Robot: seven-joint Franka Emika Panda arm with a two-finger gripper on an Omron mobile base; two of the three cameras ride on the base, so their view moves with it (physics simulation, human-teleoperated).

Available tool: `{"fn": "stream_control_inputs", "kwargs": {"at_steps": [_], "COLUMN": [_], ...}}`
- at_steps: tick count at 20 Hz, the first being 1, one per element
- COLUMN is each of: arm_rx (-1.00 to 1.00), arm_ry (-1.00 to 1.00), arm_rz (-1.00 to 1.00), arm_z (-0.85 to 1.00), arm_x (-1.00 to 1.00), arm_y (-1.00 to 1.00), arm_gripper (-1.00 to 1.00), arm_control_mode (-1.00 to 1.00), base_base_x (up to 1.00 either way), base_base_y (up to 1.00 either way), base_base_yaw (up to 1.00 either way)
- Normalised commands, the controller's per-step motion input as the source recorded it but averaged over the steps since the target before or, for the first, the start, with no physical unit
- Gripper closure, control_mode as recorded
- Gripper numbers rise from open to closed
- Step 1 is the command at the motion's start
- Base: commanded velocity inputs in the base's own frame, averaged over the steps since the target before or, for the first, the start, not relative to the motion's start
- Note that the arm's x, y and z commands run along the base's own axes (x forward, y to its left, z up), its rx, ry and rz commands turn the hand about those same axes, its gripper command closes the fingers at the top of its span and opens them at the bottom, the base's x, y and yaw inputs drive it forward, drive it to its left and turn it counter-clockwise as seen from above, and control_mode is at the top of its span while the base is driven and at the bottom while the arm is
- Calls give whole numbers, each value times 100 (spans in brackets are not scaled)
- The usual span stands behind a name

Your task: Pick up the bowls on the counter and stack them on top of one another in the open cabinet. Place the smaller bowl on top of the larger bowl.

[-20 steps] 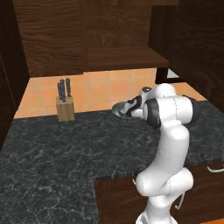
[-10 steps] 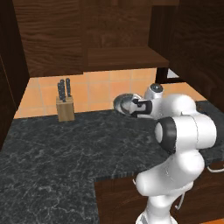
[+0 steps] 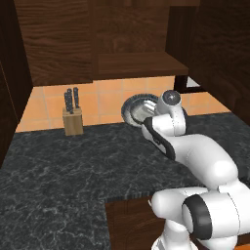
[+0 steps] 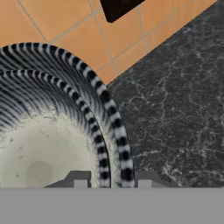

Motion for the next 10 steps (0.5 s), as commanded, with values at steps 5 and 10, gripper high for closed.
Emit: {"fn": "stream_control_inputs", "kwargs": {"at_steps": [5,10], "arm_rx": [-14,-10], "arm_ry": [-20,-9], "arm_rz": [9,4], "arm_z": [100,100], "arm_x": [-53,-6], "arm_y": [18,14], "arm_gripper": [100,100], "arm_control_mode": [-100,-100], "base_base_x": [0,0], "base_base_y": [0,0], "base_base_yaw": [0,0]}}
